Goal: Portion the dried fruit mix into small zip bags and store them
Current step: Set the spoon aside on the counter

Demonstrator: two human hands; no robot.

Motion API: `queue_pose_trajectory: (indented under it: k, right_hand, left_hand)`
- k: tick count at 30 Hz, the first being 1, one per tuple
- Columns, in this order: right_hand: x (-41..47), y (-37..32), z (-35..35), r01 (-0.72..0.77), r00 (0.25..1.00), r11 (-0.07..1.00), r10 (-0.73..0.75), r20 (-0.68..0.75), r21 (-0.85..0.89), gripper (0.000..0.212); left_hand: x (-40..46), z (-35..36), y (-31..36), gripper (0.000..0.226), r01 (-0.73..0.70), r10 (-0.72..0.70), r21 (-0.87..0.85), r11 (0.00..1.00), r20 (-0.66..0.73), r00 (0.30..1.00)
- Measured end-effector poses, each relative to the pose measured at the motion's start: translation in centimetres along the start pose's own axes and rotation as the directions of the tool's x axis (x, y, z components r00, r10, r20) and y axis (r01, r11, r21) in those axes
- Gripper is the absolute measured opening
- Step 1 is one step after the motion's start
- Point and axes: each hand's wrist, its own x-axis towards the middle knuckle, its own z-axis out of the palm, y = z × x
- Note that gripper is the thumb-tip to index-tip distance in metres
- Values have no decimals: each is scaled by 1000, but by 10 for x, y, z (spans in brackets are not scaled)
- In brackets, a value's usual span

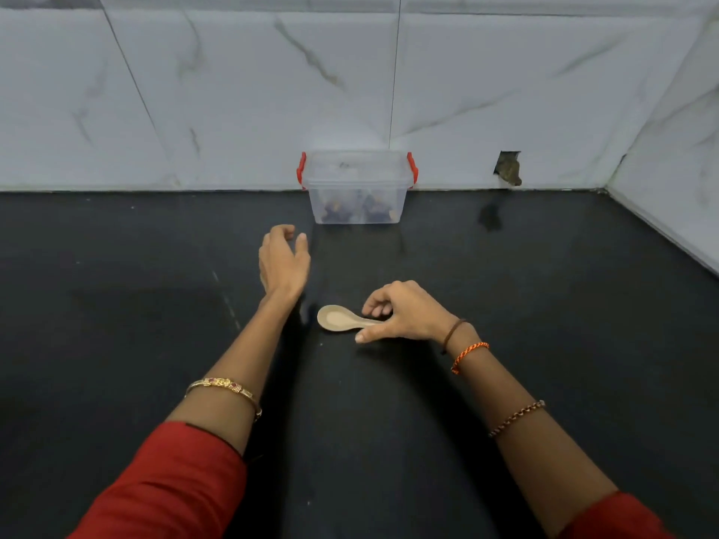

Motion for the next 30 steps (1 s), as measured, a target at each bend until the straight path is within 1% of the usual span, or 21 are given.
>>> queue_pose_trajectory:
  k: [2,4,9,12,14,16,18,21,23,26,30]
  right_hand:
    - [-6,-1,5,-16,1000,999,16,-1,-37,37]
    - [-9,-1,8,-17,999,999,15,-44,-33,27]
    - [-14,1,9,3,993,997,-12,-114,-77,21]
    - [-14,3,3,-15,968,999,6,-250,-35,19]
    - [-12,3,-5,-61,921,998,54,-385,-5,20]
    - [-8,4,-15,-125,843,988,152,-516,88,21]
    - [0,5,-28,-188,762,963,269,-589,195,24]
    - [15,15,-44,-284,685,912,410,-602,297,26]
    - [27,24,-50,-349,655,874,485,-579,337,28]
    - [43,34,-54,-441,627,818,576,-524,370,32]
    - [63,39,-54,-494,624,795,607,-492,353,35]
  left_hand:
    - [-7,-5,-1,31,0,0,18,1000,18,1000]
    - [-14,-10,-3,30,14,-15,28,1000,32,999]
    - [-25,-20,-5,28,33,-36,46,998,54,998]
    - [-25,-24,-3,27,31,-35,67,997,63,997]
    - [-24,-24,1,26,28,-34,80,996,74,997]
    - [-23,-23,6,26,27,-37,99,995,100,994]
    - [-20,-21,11,26,26,-41,121,992,126,991]
    - [-13,-15,17,28,17,-45,161,987,169,985]
    - [-8,-9,21,29,-22,-16,188,982,196,980]
    - [-4,1,25,30,-84,34,219,972,224,974]
    - [5,13,24,30,-105,48,236,966,239,970]
